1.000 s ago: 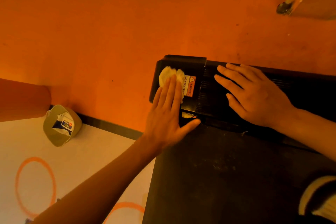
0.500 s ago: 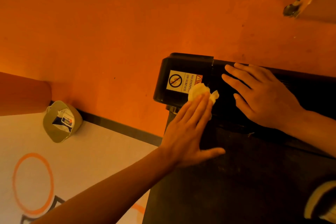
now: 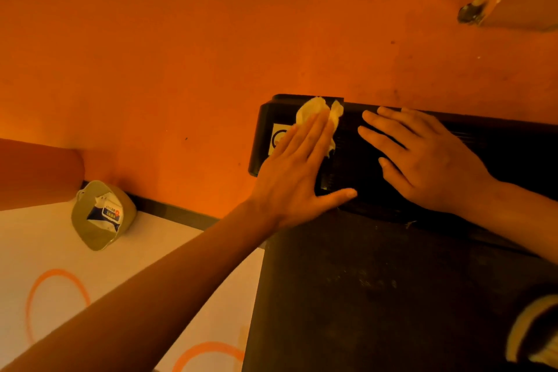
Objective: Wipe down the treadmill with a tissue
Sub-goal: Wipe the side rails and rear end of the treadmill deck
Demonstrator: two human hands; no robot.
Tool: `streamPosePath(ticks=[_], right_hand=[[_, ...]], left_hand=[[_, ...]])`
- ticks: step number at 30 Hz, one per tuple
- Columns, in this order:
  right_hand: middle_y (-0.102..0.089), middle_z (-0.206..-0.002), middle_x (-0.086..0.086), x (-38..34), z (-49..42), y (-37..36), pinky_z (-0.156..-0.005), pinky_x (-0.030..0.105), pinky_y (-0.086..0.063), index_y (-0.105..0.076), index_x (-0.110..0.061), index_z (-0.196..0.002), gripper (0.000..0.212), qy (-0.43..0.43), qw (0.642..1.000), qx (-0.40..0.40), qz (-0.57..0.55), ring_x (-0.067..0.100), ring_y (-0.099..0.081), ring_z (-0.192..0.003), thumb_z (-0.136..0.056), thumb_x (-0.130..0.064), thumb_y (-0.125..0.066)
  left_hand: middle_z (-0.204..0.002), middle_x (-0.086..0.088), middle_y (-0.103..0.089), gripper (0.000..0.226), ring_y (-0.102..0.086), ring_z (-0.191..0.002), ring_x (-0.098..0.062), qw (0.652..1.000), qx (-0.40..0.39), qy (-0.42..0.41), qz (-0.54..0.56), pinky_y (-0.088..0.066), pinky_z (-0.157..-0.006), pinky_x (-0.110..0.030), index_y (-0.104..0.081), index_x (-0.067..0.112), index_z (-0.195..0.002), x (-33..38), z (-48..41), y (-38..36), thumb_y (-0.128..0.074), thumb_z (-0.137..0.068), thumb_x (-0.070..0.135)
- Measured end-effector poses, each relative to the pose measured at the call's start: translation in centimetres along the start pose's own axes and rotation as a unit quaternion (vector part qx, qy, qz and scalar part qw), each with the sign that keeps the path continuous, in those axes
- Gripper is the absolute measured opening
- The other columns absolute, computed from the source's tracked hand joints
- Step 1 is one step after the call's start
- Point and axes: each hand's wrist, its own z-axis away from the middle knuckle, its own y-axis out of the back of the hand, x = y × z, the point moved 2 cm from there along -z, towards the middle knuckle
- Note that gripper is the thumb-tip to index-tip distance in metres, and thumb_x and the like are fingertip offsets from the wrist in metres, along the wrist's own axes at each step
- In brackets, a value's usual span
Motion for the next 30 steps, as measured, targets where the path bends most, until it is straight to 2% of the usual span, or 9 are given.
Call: streamPosePath(ticks=[3,8,10,13,16,22,28,30], right_hand=[[-0.04,-0.162,0.015,0.0,0.0,-0.1,-0.122,0.052,-0.029,-0.046,-0.007,-0.153,0.056,-0.003,1.0,-0.004,-0.004,0.034,-0.036,-0.15,-0.103,-0.031,-0.038],[-0.04,-0.162,0.015,0.0,0.0,0.0,-0.122,0.052,-0.03,-0.046,-0.007,-0.154,0.055,0.0,1.0,-0.004,-0.007,0.034,-0.036,-0.15,-0.104,-0.029,-0.038],[-0.04,-0.162,0.014,0.0,0.0,-0.1,-0.122,0.053,-0.03,-0.046,-0.007,-0.154,0.055,0.0,1.0,-0.007,-0.008,0.034,-0.036,-0.15,-0.104,-0.029,-0.039],[-0.04,-0.162,0.014,0.1,0.0,-0.1,-0.122,0.052,-0.03,-0.046,-0.007,-0.154,0.055,0.0,1.0,-0.009,-0.01,0.034,-0.036,-0.15,-0.103,-0.028,-0.04],[-0.04,-0.162,0.014,0.1,0.0,-0.1,-0.122,0.052,-0.029,-0.046,-0.008,-0.154,0.055,-0.002,1.0,-0.01,-0.013,0.034,-0.036,-0.15,-0.103,-0.028,-0.04],[-0.04,-0.162,0.014,0.0,0.0,0.0,-0.122,0.051,-0.027,-0.045,-0.007,-0.154,0.056,0.0,1.0,-0.009,-0.011,0.035,-0.036,-0.15,-0.104,-0.029,-0.037],[-0.039,-0.162,0.014,0.0,0.0,-0.1,-0.122,0.049,-0.024,-0.046,-0.007,-0.154,0.055,0.001,1.0,-0.006,-0.007,0.035,-0.035,-0.15,-0.103,-0.028,-0.04],[-0.039,-0.162,0.014,0.0,0.0,-0.1,-0.123,0.048,-0.023,-0.046,-0.006,-0.154,0.055,0.003,1.0,-0.007,-0.007,0.035,-0.035,-0.15,-0.103,-0.027,-0.04]], left_hand=[[-0.173,-0.007,0.002,0.101,0.008,-0.159,-0.016,0.999,0.011,0.052,0.01,0.01,-0.128,-0.032,-0.004,0.013,-0.166,-2.1,-2.4,1.4,-0.026,-0.093,0.079],[-0.174,-0.008,0.005,0.106,0.007,-0.16,-0.021,0.994,0.041,0.098,0.031,-0.001,-0.13,-0.047,0.0,0.012,-0.166,-2.3,1.7,-0.4,-0.022,-0.092,0.084],[-0.174,-0.007,0.006,0.107,0.007,-0.16,-0.021,0.992,0.04,0.114,0.045,0.0,-0.13,-0.045,-0.001,0.012,-0.166,-2.0,4.0,-1.5,-0.019,-0.091,0.087],[-0.174,-0.006,0.007,0.109,0.007,-0.16,-0.019,0.985,0.052,0.143,0.08,0.002,-0.13,-0.042,0.0,0.013,-0.166,-3.3,3.0,-1.1,-0.015,-0.089,0.089],[-0.174,-0.007,0.007,0.111,0.007,-0.16,-0.019,0.973,0.064,0.179,0.129,0.001,-0.13,-0.045,0.003,0.012,-0.166,-4.3,1.9,-0.7,-0.012,-0.088,0.09],[-0.173,-0.006,0.01,0.112,0.008,-0.16,-0.022,0.971,0.062,0.165,0.158,-0.007,-0.129,-0.054,0.002,0.009,-0.165,-1.8,8.6,-2.9,-0.017,-0.089,0.089],[-0.174,-0.006,0.006,0.118,0.009,-0.16,-0.017,0.961,0.058,0.193,0.192,-0.001,-0.13,-0.05,0.005,0.011,-0.165,-4.5,4.9,-1.9,-0.009,-0.083,0.095],[-0.174,-0.005,0.008,0.118,0.009,-0.16,-0.018,0.96,0.075,0.18,0.199,-0.002,-0.13,-0.049,0.005,0.01,-0.165,-3.9,5.5,-2.0,-0.012,-0.084,0.094]])
